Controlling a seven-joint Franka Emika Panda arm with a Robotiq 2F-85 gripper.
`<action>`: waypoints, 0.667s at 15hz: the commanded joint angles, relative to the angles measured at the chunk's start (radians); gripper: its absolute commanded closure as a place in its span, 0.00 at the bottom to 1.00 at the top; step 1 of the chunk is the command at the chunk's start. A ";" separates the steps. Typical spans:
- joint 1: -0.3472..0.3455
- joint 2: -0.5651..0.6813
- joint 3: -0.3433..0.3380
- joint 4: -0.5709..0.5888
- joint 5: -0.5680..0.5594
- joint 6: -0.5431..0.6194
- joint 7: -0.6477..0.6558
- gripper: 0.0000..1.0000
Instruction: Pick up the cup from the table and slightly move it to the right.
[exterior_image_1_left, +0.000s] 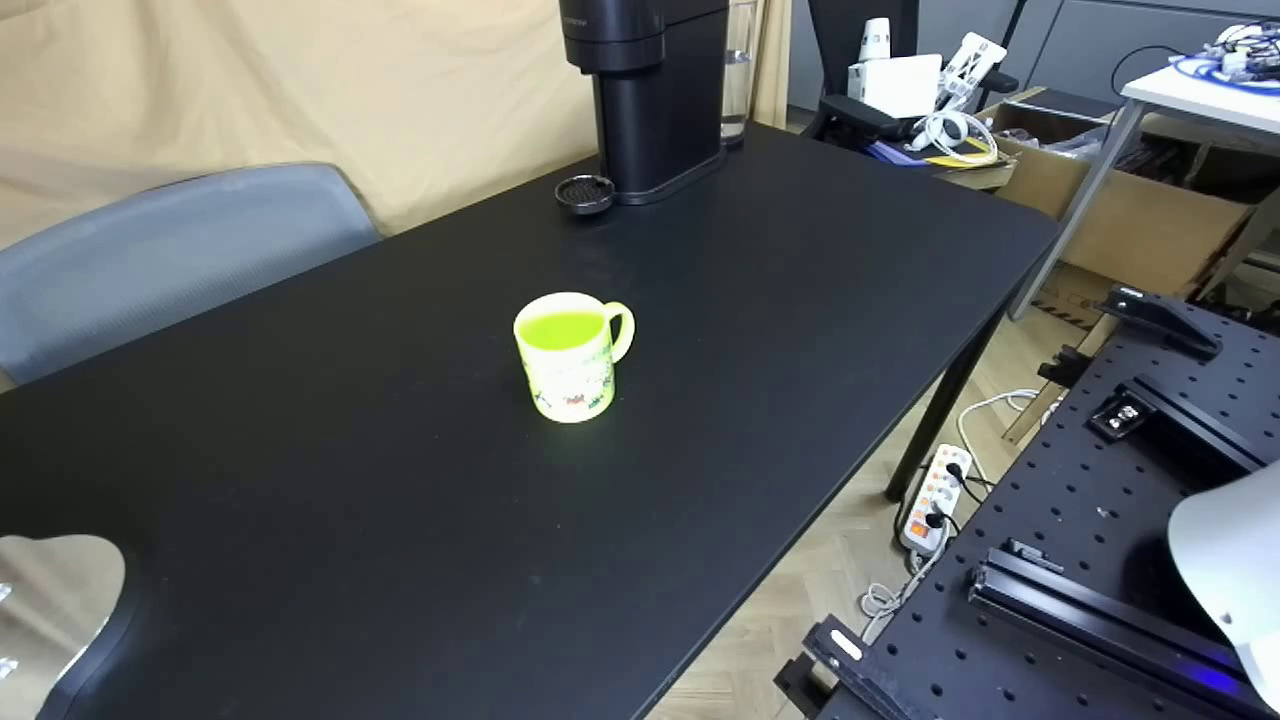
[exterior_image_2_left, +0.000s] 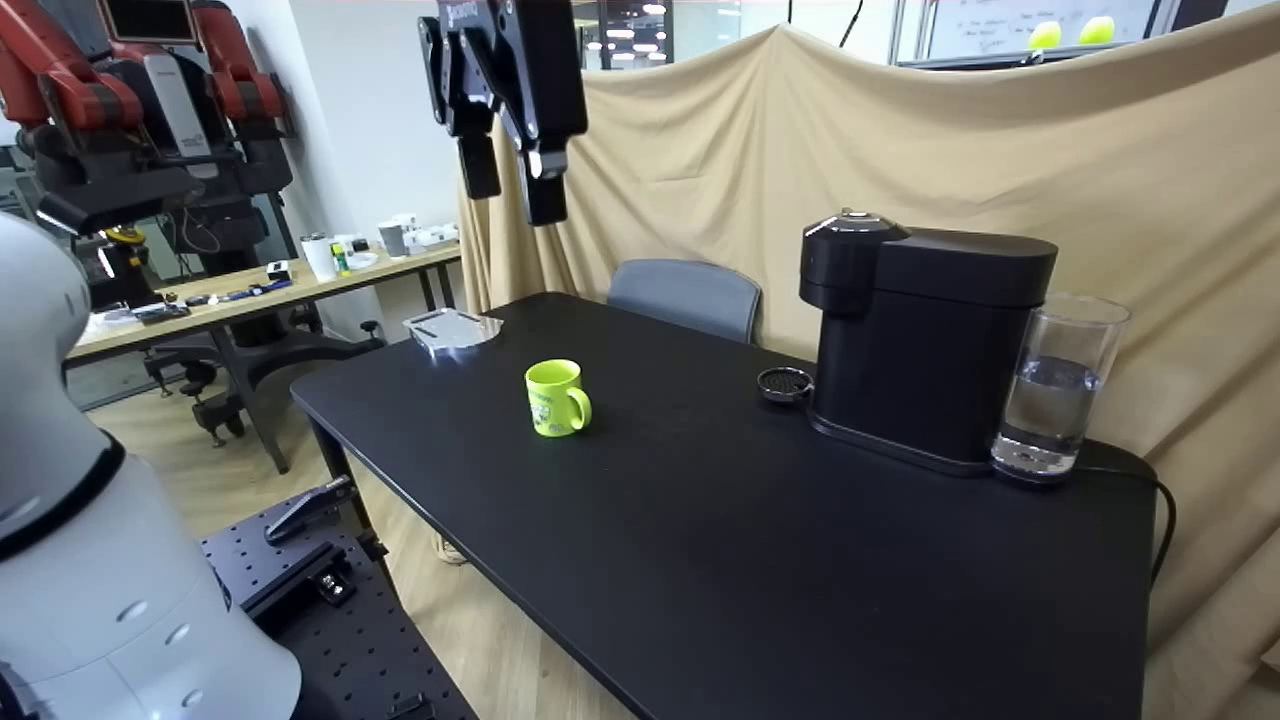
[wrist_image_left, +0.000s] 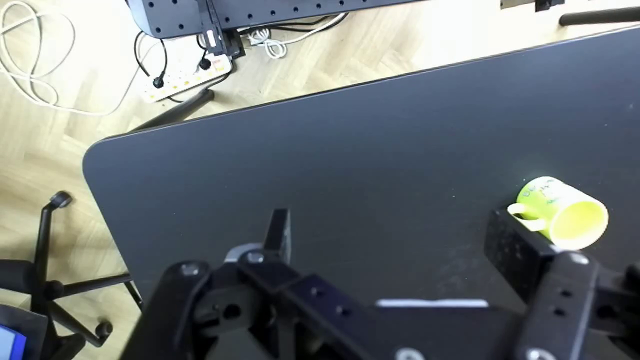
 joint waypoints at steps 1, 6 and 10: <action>0.004 0.000 -0.002 0.002 -0.002 -0.002 0.002 0.00; 0.106 0.110 0.035 -0.024 0.023 0.132 -0.056 0.00; 0.221 0.299 0.101 -0.038 0.066 0.345 -0.079 0.00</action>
